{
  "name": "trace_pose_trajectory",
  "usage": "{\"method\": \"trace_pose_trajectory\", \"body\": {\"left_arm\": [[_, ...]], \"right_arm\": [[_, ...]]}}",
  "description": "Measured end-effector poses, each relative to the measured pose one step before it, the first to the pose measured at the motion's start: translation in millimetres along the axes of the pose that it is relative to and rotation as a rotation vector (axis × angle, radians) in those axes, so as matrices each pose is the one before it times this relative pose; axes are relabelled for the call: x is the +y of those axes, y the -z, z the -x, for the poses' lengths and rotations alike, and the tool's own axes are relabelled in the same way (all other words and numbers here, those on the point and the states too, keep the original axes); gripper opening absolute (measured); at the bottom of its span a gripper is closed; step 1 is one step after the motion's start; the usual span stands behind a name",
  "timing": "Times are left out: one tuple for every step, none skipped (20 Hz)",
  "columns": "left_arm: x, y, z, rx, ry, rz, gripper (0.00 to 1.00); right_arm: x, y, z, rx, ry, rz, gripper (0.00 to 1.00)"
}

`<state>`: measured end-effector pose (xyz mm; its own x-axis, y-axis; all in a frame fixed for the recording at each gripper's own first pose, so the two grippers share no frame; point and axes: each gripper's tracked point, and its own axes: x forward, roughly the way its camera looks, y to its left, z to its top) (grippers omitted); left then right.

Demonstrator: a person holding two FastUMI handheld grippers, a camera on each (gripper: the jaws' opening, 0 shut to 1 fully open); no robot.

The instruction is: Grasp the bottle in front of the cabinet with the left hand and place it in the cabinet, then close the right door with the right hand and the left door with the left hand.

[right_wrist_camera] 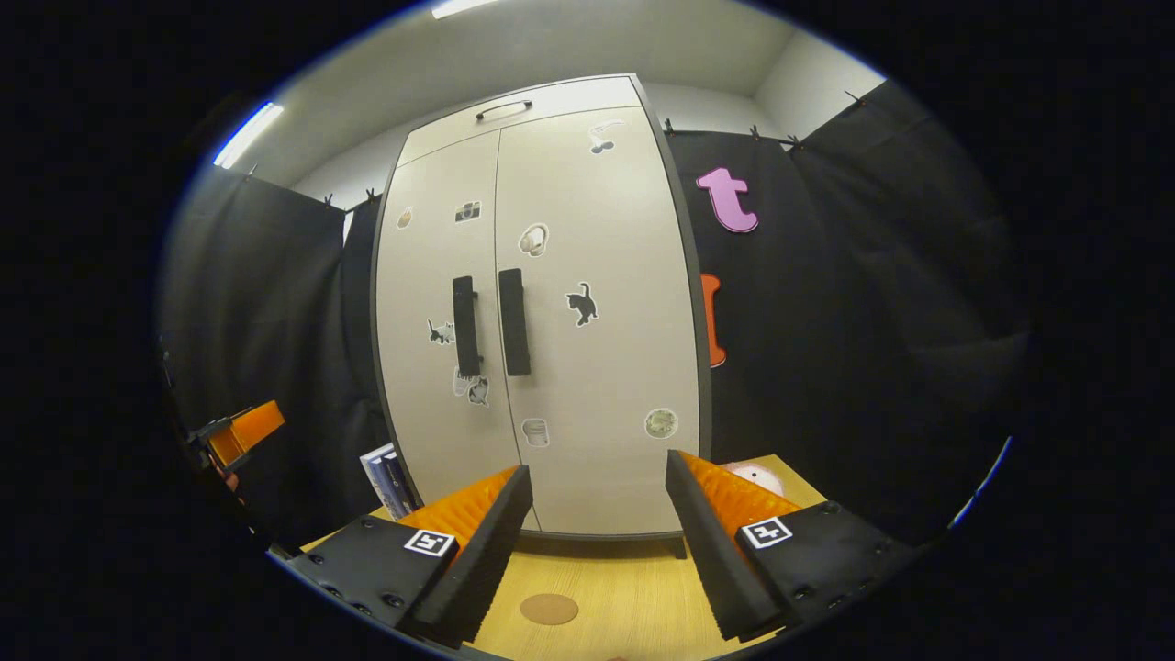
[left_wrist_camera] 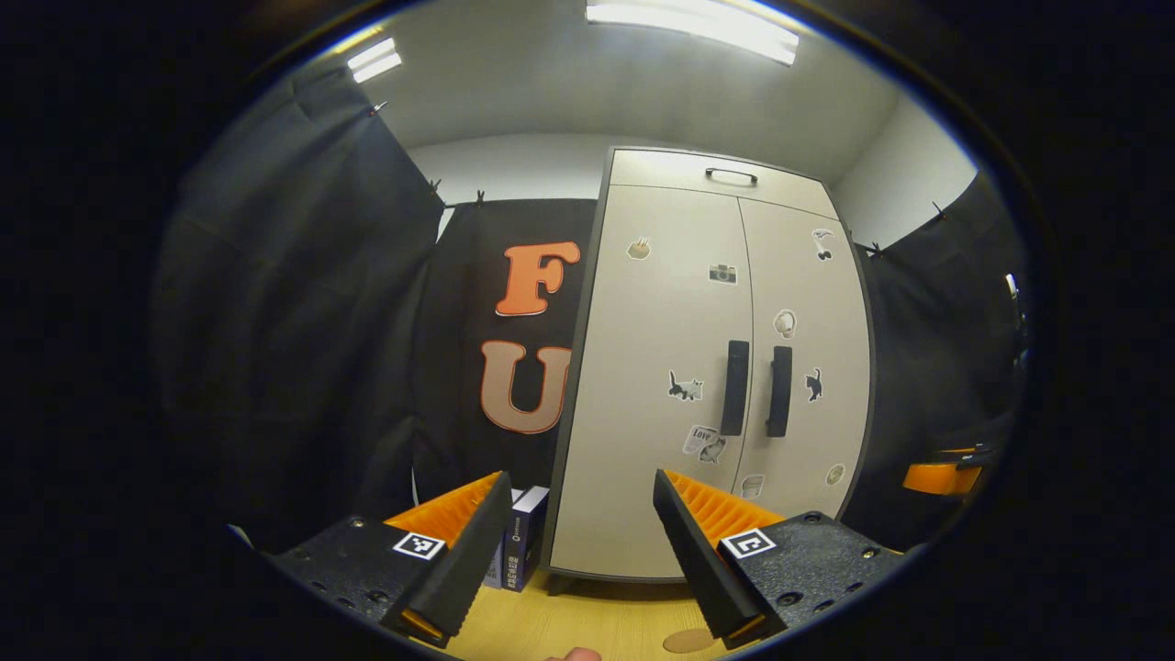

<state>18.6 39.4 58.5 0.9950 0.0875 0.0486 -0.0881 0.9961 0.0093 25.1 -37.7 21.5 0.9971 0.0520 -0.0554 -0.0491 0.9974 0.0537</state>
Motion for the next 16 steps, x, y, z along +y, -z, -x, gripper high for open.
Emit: {"method": "trace_pose_trajectory", "body": {"left_arm": [[2.07,2.65,2.72,0.00504,-0.00264,-0.00106,0.94],[4.2,1.41,2.8,-0.00168,-0.00743,-0.00405,0.94],[3.94,0.15,2.64,-0.00416,-0.00946,-0.00493,0.94],[3.5,-0.05,1.89,-0.0018,-0.00846,-0.00424,0.94],[1.78,0.14,-0.12,-0.0007,-0.00366,-0.00149,0.94],[0.57,0.53,-0.67,-0.0011,-0.00241,0.00059,0.94],[0.21,-0.87,-0.81,-0.00144,-0.00142,0.00173,0.94],[-0.48,-0.8,0.56,-0.0033,0.00096,0.00157,0.94],[-0.93,-1.04,-0.04,-0.00451,0.0004,0.00059,0.94],[0.03,-1.68,0.17,-0.00478,0.00157,0.00062,0.94],[-1.79,-0.97,-0.07,-0.00219,0.0038,0.00039,0.94],[-1.94,0.26,-0.48,-0.00076,0.00501,-0.00062,0.94],[-1.73,-0.03,-0.62,-0.00004,0.00378,-0.00187,0.94],[-0.74,-0.91,-0.15,-0.00086,0.00371,-0.0016,0.94],[-0.64,0.04,0.06,-0.00096,0.00302,-0.00011,0.94],[-1.71,0.89,-0.74,0.00091,0.00223,0.00041,0.94]], "right_arm": [[0.23,0.04,1.72,-0.00382,-0.00052,-0.00118,0.97],[-0.58,-0.69,0.86,-0.00527,0.00175,0.00023,0.97],[-1.11,-0.28,2.24,-0.0045,0.00361,0.00241,0.97],[-2.26,-0.75,0.77,-0.00457,0.00542,0.0035,0.97],[-1.82,-0.3,1.34,-0.00255,0.00532,0.00275,0.97],[-1.64,-0.2,0.67,-0.00158,0.00566,0.0011,0.97],[-1.9,-0.27,0.96,-0.00215,0.0055,-0.00077,0.97],[-1.86,-0.47,-0.25,-0.00205,0.00331,-0.00323,0.97],[-0.27,-0.91,0.31,-0.0021,0.00207,-0.00423,0.97],[-0.97,-1.3,-0.38,-0.0048,0.00253,-0.00419,0.97],[-1.24,-0.8,0.77,-0.0039,0.00251,-0.00321,0.97],[-0.65,-1.5,0.47,-0.00484,0.00234,-0.002,0.97],[-0.65,-0.84,0.2,-0.00404,0.00289,-0.00024,0.97],[-1.14,-0.74,-0.03,-0.00352,0.00265,0.00134,0.97],[-0.94,-0.61,0.23,-0.00078,0.00279,0.0018,0.97],[-1.08,0.53,0.13,0.00063,0.00178,0.00033,0.97]]}}
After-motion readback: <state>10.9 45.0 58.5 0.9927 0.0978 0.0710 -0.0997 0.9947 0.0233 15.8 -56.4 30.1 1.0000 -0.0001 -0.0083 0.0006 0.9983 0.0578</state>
